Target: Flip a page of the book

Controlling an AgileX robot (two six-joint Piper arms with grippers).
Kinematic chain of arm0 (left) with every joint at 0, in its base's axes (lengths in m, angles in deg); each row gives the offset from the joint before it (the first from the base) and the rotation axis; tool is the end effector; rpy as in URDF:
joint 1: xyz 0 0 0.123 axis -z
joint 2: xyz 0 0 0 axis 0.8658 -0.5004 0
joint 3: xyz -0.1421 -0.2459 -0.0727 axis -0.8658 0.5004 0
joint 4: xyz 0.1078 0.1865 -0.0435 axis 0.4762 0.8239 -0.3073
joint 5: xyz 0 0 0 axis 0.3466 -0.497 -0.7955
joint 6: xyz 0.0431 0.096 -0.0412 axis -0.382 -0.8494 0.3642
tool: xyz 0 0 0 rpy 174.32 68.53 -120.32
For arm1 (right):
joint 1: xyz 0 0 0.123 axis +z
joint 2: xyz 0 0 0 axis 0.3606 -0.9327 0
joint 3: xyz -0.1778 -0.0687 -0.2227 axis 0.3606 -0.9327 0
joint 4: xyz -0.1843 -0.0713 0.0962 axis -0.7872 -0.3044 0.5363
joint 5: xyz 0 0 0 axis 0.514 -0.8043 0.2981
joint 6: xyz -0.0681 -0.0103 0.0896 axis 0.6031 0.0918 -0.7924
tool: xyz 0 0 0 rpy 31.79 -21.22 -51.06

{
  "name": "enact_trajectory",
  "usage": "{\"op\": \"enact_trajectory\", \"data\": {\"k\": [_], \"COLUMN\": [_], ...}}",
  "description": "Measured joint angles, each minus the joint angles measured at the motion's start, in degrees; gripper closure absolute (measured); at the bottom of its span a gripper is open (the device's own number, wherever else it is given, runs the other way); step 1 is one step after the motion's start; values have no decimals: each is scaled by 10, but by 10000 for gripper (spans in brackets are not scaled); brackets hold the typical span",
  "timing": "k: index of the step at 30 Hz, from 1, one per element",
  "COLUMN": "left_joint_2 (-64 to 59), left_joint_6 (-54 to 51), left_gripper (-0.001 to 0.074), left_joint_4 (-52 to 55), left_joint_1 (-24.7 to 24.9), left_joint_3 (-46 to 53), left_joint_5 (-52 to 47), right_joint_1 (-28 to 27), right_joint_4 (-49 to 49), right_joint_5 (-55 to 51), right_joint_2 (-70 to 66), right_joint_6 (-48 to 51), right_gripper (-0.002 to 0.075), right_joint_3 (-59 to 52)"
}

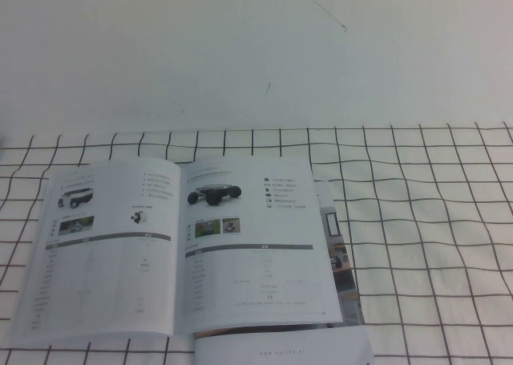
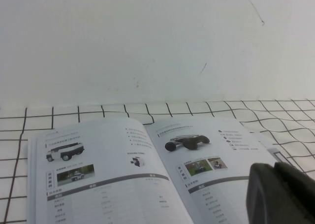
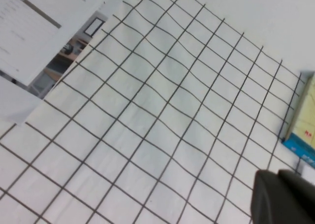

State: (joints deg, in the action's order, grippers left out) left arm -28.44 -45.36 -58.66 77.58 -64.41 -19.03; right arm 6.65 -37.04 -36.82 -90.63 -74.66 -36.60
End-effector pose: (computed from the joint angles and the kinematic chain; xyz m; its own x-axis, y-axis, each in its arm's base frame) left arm 0.0258 -0.0099 0.2710 -0.1903 -0.1726 -0.9664 0.2810 0.9336 -0.2221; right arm 0.0682 0.0051 0.3486 -0.4315 -0.5456 -0.7184 -0.4266 0.8252 -0.3704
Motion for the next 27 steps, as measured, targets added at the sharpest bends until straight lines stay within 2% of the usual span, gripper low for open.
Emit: {"op": "enact_trajectory", "data": {"k": [5,11,15,27], "left_joint_2": [1,1,1,1], "left_joint_6": [-6,-9,-9,-9], "left_gripper": [738,738,738,738], "left_joint_4": [0,0,0,0], "left_joint_1": [0,0,0,0], "left_joint_3": [14,16,17,18], "left_joint_5": [14,25,27,27], "right_joint_1": [0,0,0,0], "right_joint_4": [38,56,57,58], "right_joint_5": [63,150,178,164], "right_joint_2": [136,234,247,247], "right_joint_6": [-5,-34,-59,-70], "right_gripper": [728,728,728,728], "right_joint_3": [-126,-220,-250,-263]}}
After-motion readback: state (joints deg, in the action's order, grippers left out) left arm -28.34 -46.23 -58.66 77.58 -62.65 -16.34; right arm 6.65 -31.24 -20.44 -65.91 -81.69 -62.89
